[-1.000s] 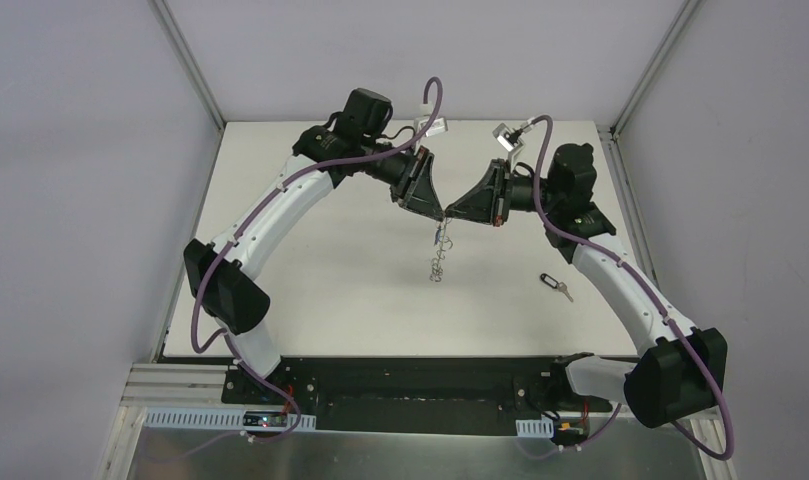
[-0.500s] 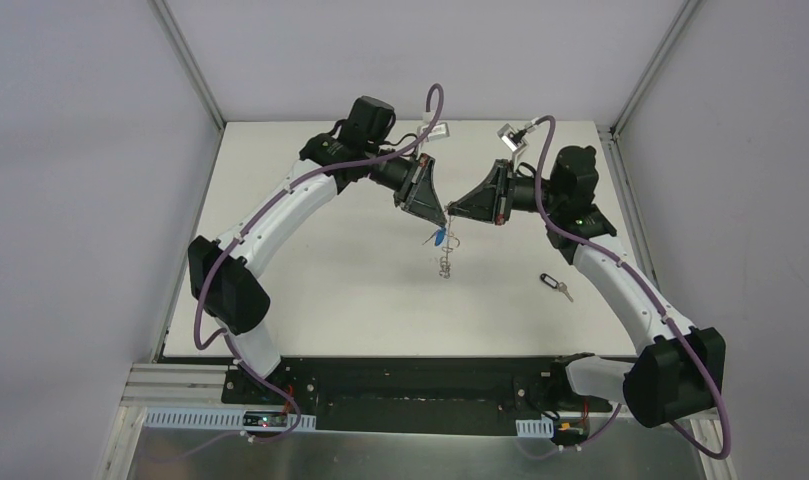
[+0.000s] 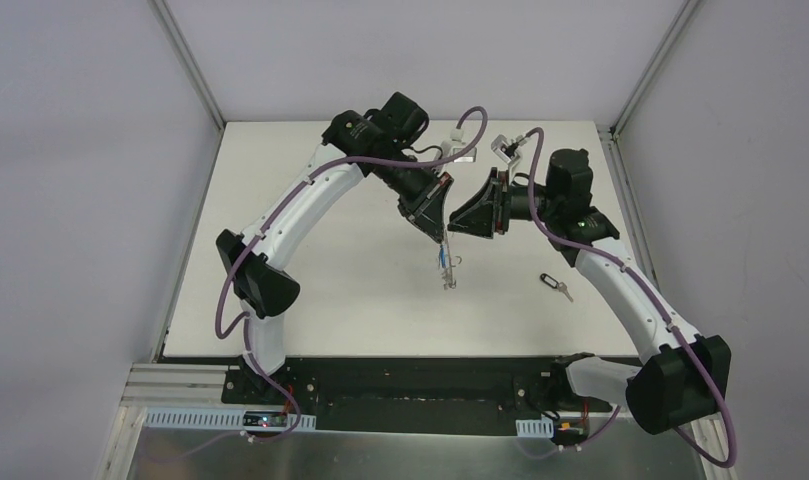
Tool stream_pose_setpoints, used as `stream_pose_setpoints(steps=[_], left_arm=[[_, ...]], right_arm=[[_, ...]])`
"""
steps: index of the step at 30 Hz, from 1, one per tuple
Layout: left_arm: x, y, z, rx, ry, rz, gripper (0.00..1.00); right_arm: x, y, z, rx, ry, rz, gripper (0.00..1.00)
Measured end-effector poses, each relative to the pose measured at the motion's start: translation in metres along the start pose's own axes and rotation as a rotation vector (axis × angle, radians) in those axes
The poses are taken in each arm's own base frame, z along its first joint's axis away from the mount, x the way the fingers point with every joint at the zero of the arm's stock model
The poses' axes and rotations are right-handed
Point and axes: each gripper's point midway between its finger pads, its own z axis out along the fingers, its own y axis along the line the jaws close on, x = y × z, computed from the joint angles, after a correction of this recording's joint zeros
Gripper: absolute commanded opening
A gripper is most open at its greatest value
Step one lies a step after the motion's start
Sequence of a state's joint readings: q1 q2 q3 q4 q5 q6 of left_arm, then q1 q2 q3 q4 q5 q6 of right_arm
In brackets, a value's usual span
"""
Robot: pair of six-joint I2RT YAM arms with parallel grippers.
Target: Put the keys on the keyring
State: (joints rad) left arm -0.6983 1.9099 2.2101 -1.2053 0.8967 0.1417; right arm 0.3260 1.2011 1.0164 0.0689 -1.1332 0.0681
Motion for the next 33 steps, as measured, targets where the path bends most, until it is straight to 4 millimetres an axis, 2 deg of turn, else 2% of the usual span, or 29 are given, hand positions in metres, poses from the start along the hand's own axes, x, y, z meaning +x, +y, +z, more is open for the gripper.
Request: stream_pose_setpoints(steps=[4, 18, 24, 28, 31, 33], left_arm=[[0.012, 0.002, 0.003, -0.007, 0.049, -0.017, 0.00], [0.019, 0.001, 0.002, -0.006, 0.074, -0.026, 0.00], [0.019, 0.002, 0.003, -0.005, 0.077, -0.023, 0.00], [0.019, 0.002, 0.003, -0.005, 0.076, -0.023, 0.00], [0.019, 0.002, 0.003, -0.005, 0.078, -0.023, 0.00], [0.019, 0.002, 0.003, -0.004, 0.078, -0.022, 0.15]], right_arm=[[0.005, 0.000, 0.001, -0.003, 0.016, -0.005, 0.35], [0.015, 0.011, 0.007, -0.055, 0.053, -0.025, 0.34], [0.018, 0.015, 0.010, -0.078, 0.065, -0.021, 0.20], [0.019, 0.017, 0.012, -0.090, 0.071, -0.017, 0.00], [0.020, 0.017, 0.012, -0.094, 0.073, -0.001, 0.00], [0.019, 0.017, 0.012, -0.092, 0.072, 0.004, 0.00]])
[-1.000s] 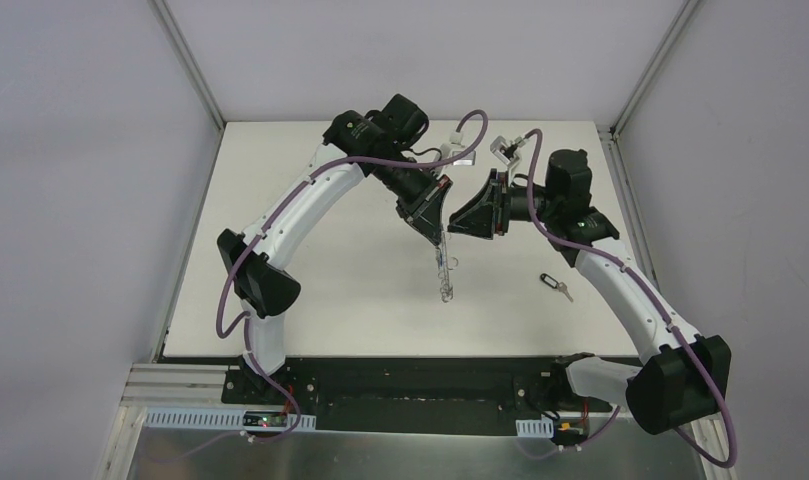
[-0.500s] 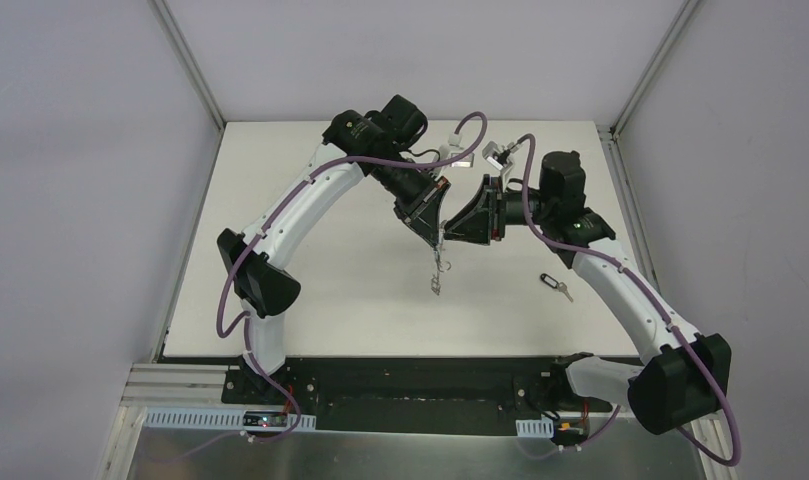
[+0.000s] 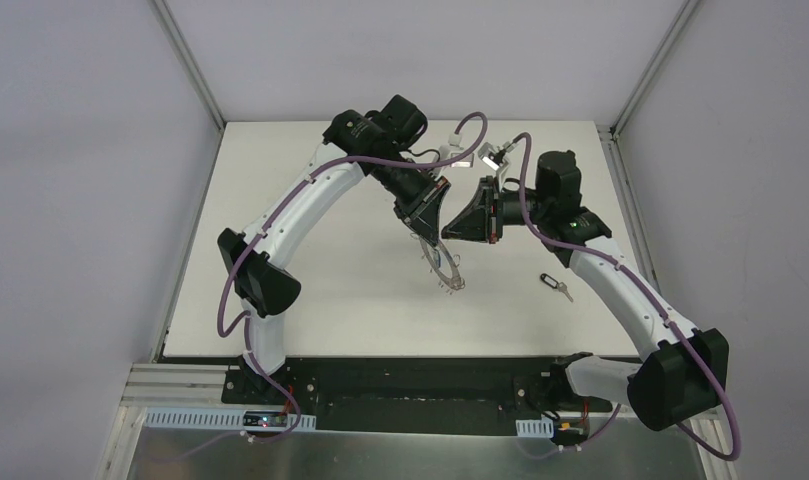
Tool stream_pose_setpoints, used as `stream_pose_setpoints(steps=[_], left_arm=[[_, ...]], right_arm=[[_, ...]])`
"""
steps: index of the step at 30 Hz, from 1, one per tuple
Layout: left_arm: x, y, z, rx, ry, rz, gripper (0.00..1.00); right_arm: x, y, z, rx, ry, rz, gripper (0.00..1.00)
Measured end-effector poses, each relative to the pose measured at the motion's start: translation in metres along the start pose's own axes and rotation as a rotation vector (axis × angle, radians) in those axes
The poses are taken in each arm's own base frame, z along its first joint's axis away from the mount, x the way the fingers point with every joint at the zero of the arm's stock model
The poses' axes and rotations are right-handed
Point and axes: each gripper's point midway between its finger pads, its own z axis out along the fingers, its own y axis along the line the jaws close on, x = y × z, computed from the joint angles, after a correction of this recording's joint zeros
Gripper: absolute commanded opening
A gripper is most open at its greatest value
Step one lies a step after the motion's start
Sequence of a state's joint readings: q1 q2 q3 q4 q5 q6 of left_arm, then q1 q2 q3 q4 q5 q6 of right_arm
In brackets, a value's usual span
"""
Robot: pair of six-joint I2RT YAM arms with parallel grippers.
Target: Put the keys on the keyring
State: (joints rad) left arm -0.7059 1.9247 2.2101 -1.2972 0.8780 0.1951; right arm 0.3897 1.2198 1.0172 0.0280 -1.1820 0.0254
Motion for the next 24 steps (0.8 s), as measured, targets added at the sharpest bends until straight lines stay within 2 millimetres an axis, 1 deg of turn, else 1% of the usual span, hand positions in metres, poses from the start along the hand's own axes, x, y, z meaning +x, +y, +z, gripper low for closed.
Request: stream_pose_setpoints(steps=[1, 3, 7, 10, 12, 14, 17, 19, 24], left_arm=[[0.000, 0.000, 0.000, 0.002, -0.002, 0.005, 0.20], [-0.003, 0.002, 0.000, 0.014, -0.019, 0.012, 0.27], [-0.003, 0.008, 0.000, 0.064, -0.103, -0.009, 0.34], [-0.008, 0.014, -0.006, 0.081, -0.199, -0.036, 0.35], [-0.017, 0.015, -0.013, 0.088, -0.258, -0.032, 0.35], [-0.029, 0.011, -0.019, 0.101, -0.306, -0.009, 0.35], [-0.040, 0.006, -0.022, 0.121, -0.343, 0.020, 0.34], [-0.044, 0.004, -0.023, 0.134, -0.356, 0.027, 0.33], [-0.045, 0.003, -0.021, 0.158, -0.363, 0.019, 0.26]], right_arm=[[-0.001, 0.000, 0.000, 0.001, -0.002, 0.003, 0.00], [-0.004, -0.002, -0.002, 0.014, -0.013, 0.019, 0.00], [-0.020, -0.006, -0.007, 0.039, -0.064, 0.044, 0.00], [-0.032, -0.005, -0.009, 0.041, -0.100, 0.052, 0.00], [-0.036, -0.004, -0.010, 0.037, -0.115, 0.055, 0.00], [-0.039, -0.003, -0.010, 0.031, -0.126, 0.062, 0.00], [-0.043, -0.003, -0.011, 0.029, -0.137, 0.066, 0.00], [-0.043, -0.003, -0.011, 0.027, -0.141, 0.068, 0.00], [-0.042, -0.005, -0.011, 0.030, -0.144, 0.082, 0.00]])
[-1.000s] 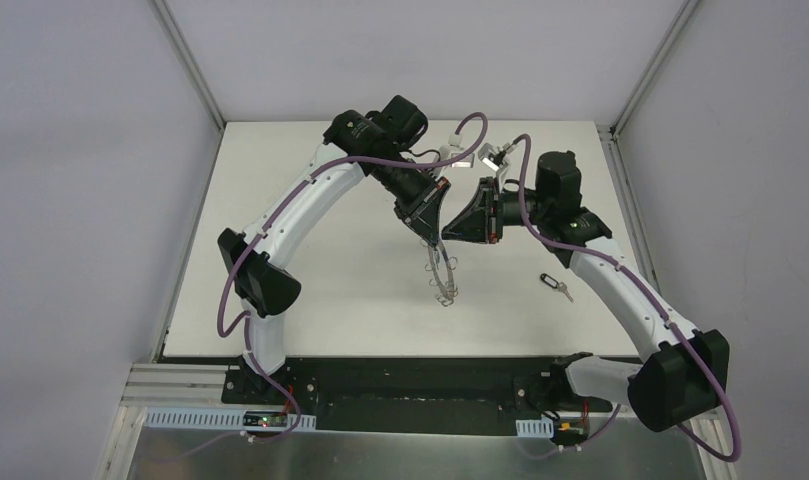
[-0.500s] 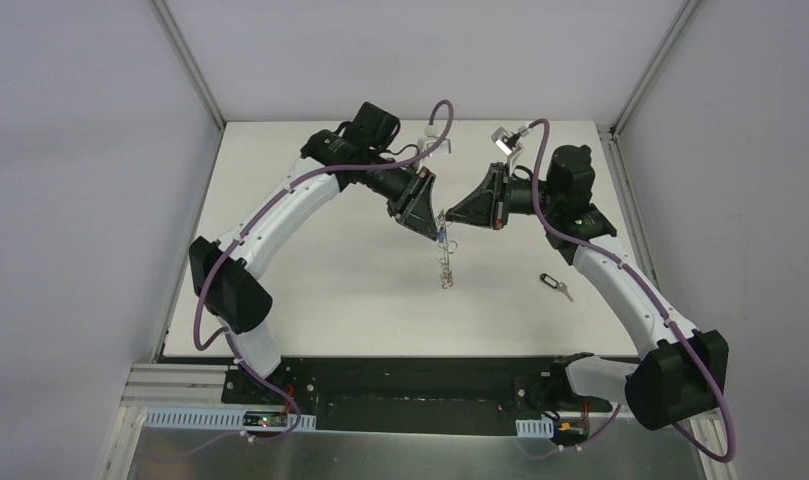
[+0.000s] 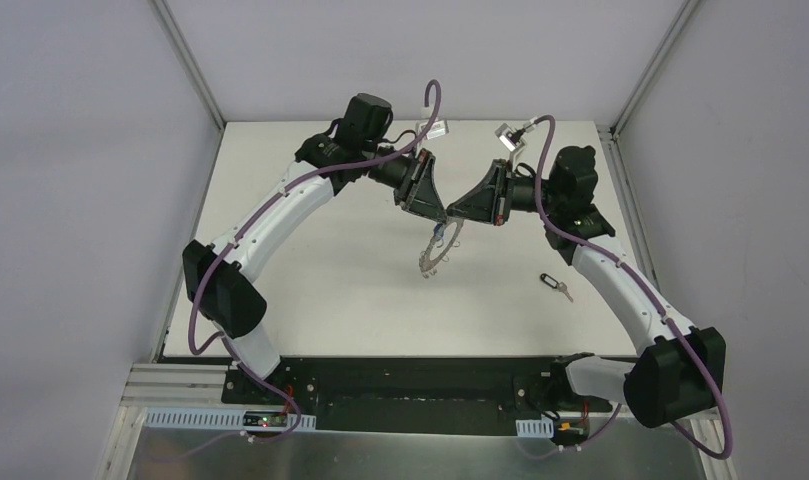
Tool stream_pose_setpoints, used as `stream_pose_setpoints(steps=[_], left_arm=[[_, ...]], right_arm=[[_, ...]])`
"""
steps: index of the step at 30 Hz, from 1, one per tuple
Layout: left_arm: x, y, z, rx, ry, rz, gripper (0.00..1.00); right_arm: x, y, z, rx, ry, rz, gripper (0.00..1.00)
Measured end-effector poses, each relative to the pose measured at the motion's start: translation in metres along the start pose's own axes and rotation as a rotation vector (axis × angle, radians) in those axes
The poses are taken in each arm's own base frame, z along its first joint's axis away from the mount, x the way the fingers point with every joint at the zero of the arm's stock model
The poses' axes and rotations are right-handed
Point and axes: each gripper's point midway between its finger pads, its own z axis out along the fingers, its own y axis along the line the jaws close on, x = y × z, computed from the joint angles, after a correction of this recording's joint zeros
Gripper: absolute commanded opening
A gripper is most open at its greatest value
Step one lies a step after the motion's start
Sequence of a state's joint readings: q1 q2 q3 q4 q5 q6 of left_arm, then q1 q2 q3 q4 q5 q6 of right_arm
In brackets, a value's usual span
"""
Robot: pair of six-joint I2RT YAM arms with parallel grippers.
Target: Put the keys on the keyring
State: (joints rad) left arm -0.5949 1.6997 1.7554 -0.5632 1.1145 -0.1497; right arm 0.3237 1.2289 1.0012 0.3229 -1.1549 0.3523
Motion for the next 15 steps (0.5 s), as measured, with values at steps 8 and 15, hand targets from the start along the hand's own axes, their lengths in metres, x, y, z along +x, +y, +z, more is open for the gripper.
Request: stream_pose_setpoints(steps=[8, 15], left_arm=[[0.0032, 0.0004, 0.0019, 0.017, 0.000, -0.017, 0.25], [0.0052, -0.0011, 0.0018, 0.029, 0.003, -0.021, 0.17]], right_arm=[[-0.0017, -0.0027, -0.0020, 0.007, -0.007, 0.005, 0.00], [0.0003, -0.0075, -0.0043, 0.017, -0.011, 0.011, 0.00]])
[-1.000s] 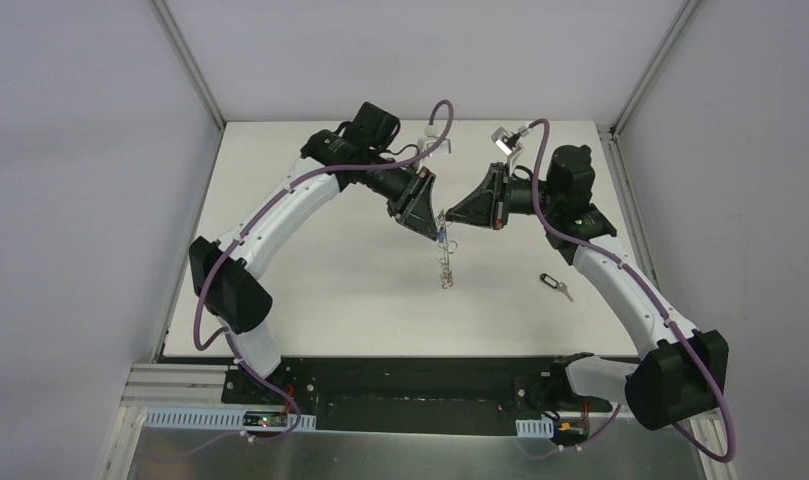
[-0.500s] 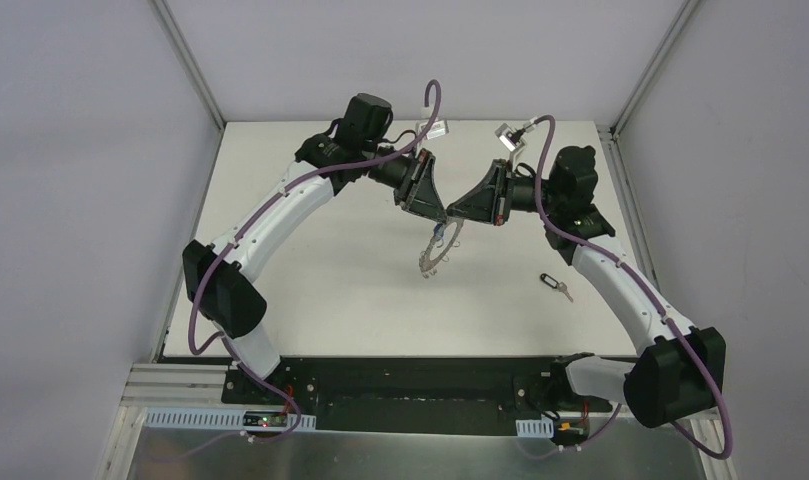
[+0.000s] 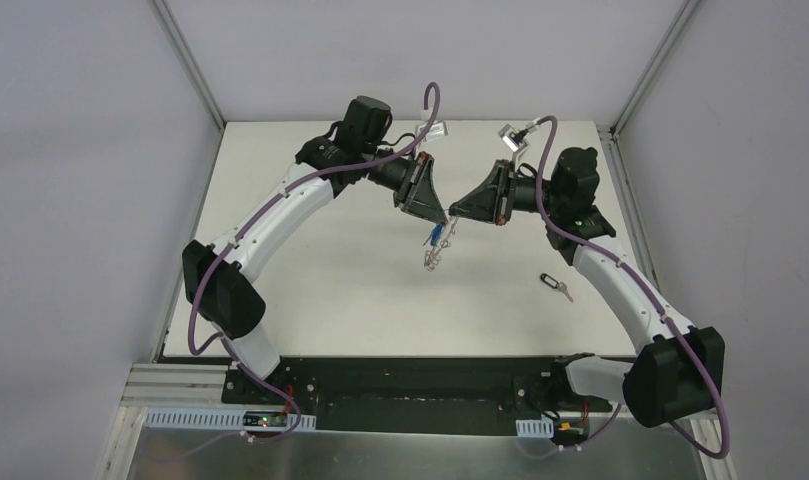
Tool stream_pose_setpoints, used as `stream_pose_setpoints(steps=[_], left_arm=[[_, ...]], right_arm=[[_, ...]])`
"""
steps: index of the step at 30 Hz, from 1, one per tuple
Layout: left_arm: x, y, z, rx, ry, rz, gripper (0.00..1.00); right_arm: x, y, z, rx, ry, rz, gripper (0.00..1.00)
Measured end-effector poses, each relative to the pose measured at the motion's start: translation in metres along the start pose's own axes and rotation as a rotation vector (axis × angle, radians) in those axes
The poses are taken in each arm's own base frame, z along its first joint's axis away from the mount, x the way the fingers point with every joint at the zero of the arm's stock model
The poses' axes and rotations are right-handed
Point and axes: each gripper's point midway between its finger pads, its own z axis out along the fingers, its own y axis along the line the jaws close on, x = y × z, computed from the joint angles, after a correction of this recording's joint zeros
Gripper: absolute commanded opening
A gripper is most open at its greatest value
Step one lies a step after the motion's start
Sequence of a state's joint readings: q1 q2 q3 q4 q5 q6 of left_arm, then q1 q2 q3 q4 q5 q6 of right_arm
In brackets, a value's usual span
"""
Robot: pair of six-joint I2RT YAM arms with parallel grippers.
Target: Put the keys on the keyring
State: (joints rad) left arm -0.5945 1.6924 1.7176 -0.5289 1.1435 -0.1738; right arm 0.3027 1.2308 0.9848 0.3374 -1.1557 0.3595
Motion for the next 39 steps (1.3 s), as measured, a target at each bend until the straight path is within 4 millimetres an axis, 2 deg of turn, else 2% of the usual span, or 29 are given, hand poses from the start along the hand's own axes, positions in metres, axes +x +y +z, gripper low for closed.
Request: stream_pose_setpoints(steps=[5, 8, 10, 11, 16, 20, 25, 27, 39], left_arm=[[-0.001, -0.001, 0.000, 0.001, -0.004, -0.004, 0.12], [-0.003, -0.001, 0.000, 0.002, -0.010, -0.005, 0.01], [-0.004, -0.001, 0.000, 0.002, -0.011, -0.009, 0.00], [-0.004, -0.002, 0.000, 0.002, -0.011, -0.013, 0.00], [-0.004, 0.002, -0.001, -0.076, 0.052, -0.028, 0.00], [-0.006, -0.001, 0.007, -0.142, 0.157, 0.043, 0.00], [0.030, -0.003, 0.011, -0.169, 0.303, 0.002, 0.00], [0.037, -0.004, 0.010, -0.171, 0.330, -0.011, 0.00], [0.043, -0.006, 0.006, -0.170, 0.353, -0.024, 0.00]], right_arm=[[0.000, 0.000, 0.000, -0.001, -0.002, -0.005, 0.00], [0.000, 0.000, 0.000, -0.002, -0.002, -0.007, 0.00], [-0.001, 0.000, -0.001, -0.004, -0.003, -0.009, 0.00], [-0.001, 0.000, -0.001, -0.004, -0.003, -0.011, 0.03], [0.003, -0.002, -0.001, -0.004, 0.007, -0.011, 0.35], [0.013, -0.005, -0.005, 0.015, 0.036, -0.046, 0.45], [0.022, -0.002, -0.008, 0.008, 0.065, -0.073, 0.45], [0.024, -0.001, -0.008, 0.002, 0.072, -0.080, 0.44], [0.036, 0.010, -0.002, -0.053, 0.115, -0.096, 0.38]])
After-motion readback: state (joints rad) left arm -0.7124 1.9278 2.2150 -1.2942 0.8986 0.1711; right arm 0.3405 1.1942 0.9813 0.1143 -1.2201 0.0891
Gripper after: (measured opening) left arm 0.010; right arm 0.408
